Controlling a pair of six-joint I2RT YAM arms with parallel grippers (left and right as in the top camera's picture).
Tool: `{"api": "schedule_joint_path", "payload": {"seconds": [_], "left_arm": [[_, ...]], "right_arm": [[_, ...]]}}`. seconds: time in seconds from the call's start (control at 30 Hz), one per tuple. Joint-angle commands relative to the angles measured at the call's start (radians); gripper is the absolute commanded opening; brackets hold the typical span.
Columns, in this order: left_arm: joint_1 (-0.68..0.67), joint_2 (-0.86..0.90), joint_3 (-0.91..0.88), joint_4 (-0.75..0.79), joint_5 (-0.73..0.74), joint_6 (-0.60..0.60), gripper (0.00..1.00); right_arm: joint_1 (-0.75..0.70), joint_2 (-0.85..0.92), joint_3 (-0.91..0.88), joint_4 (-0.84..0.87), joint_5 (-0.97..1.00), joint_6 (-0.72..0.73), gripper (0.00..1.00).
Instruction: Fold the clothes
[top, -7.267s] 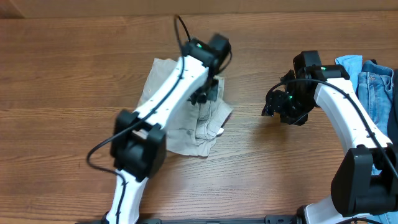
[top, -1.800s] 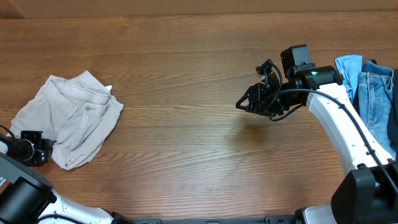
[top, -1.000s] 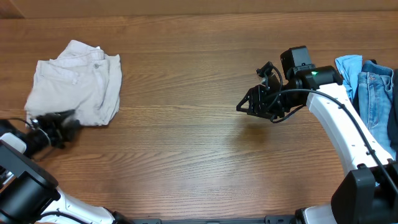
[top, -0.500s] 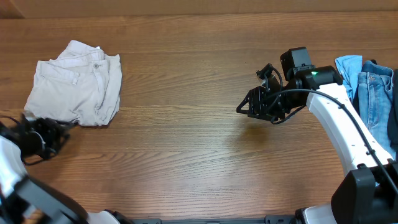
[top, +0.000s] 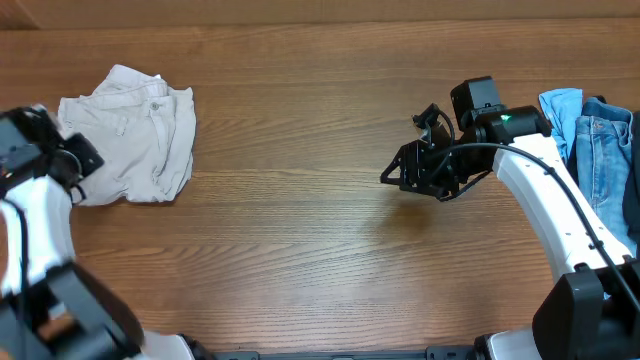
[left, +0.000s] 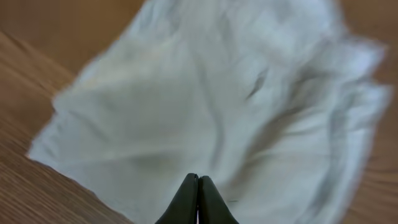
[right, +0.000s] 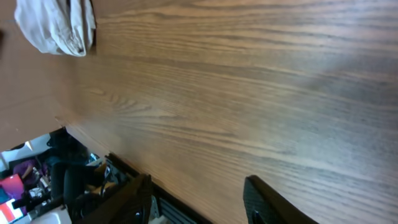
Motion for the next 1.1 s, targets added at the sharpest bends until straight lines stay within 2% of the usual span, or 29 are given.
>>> {"api": "schedule_joint_path", "payload": {"seconds": [0.0, 0.17, 0.27, 0.4, 0.5, 0.53, 0.63, 0.7, 0.8, 0.93, 1.0, 1.07], "left_arm": [[0.022, 0.154, 0.001, 0.015, -0.077, 0.01, 0.04], [0.072, 0.284, 0.001, 0.008, -0.085, 0.003, 0.05], [0.122, 0.328, 0.001, -0.024, -0.092, -0.06, 0.06], [0.199, 0.323, 0.001, -0.074, -0.067, -0.122, 0.04], [0.286, 0.271, 0.003, -0.1, 0.045, -0.129, 0.04], [0.309, 0.248, 0.005, -0.102, 0.095, -0.128, 0.06], [0.359, 0.161, 0.007, -0.102, 0.256, -0.127, 0.24], [0.359, 0.109, 0.007, -0.123, 0.312, -0.127, 0.31], [0.324, 0.031, 0.007, -0.193, 0.316, -0.115, 0.35], [0.251, -0.053, 0.007, -0.309, 0.296, -0.063, 0.34], [0.195, -0.074, 0.007, -0.353, 0.21, -0.048, 0.33], [0.124, -0.068, 0.002, -0.389, 0.086, -0.049, 0.23]], "right_arm": [[-0.004, -0.029, 0.008, -0.019, -0.002, 0.002, 0.52], [-0.004, -0.029, 0.008, -0.031, -0.002, 0.003, 0.52], [-0.004, -0.029, 0.008, -0.031, -0.002, 0.011, 0.52], [-0.004, -0.029, 0.008, -0.039, -0.006, 0.025, 0.52], [-0.004, -0.029, 0.008, -0.051, -0.005, 0.016, 0.52], [-0.004, -0.029, 0.008, -0.053, -0.005, 0.011, 0.52], [-0.004, -0.029, 0.008, -0.055, -0.001, -0.002, 0.52], [-0.004, -0.029, 0.008, -0.052, 0.003, -0.003, 0.52], [-0.004, -0.029, 0.008, -0.052, 0.01, -0.008, 0.52], [-0.004, -0.029, 0.008, -0.053, 0.01, -0.01, 0.52], [-0.004, -0.029, 0.008, -0.055, 0.01, -0.01, 0.52], [-0.004, -0.029, 0.008, -0.056, 0.01, -0.01, 0.52]]}}
